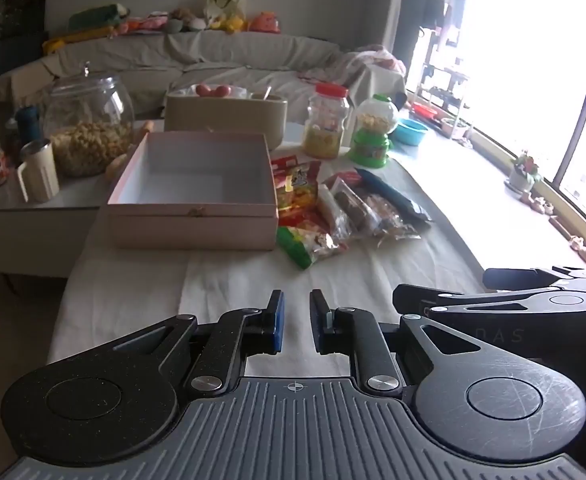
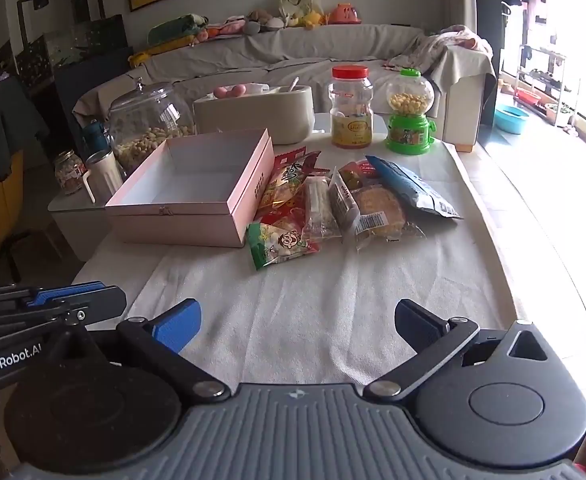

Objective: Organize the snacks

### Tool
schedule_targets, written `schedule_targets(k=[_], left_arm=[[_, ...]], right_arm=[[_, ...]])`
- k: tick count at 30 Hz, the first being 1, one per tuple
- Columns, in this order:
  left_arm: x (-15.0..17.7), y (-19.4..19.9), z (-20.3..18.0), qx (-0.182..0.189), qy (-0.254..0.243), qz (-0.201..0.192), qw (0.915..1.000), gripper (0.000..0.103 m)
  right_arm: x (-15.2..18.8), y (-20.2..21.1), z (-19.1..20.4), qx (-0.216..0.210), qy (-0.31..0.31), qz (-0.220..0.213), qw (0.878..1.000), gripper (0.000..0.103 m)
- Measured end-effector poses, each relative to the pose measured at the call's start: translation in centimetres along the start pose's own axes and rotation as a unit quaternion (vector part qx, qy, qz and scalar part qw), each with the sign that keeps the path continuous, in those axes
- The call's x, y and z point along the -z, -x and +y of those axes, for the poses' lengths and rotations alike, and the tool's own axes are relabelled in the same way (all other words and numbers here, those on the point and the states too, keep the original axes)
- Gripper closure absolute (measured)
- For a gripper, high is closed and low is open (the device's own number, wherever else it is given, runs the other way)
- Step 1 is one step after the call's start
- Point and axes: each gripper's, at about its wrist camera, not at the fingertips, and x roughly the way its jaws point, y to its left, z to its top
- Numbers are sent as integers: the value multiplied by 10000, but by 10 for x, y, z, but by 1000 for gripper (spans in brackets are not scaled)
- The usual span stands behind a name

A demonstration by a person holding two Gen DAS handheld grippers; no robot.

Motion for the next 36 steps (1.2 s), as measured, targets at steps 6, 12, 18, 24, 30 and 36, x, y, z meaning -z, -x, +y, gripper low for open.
schedule_targets(k=[6,12,18,24,30,36], left_arm=[[-1,-2,0,44,56,79,9999,85],[-2,0,2,95,90,91,9999,85],[-1,1,1,104,93,102,9999,85],[-1,0,0,127,88,102,9998,85],[0,0,-2,126,85,112,9998,85],[1,-1,-2,138,118,104,9998,85]], right_arm=[[-1,0,0,27,4,-22,10000,0],[-1,0,0,19,1,18,10000,0],[0,1,0,17,-9,11,10000,0],[0,1,0,10,-16,22,10000,0],[0,1,0,14,-20,24,10000,0],[0,3,-1,19,-53,3,10000,0]])
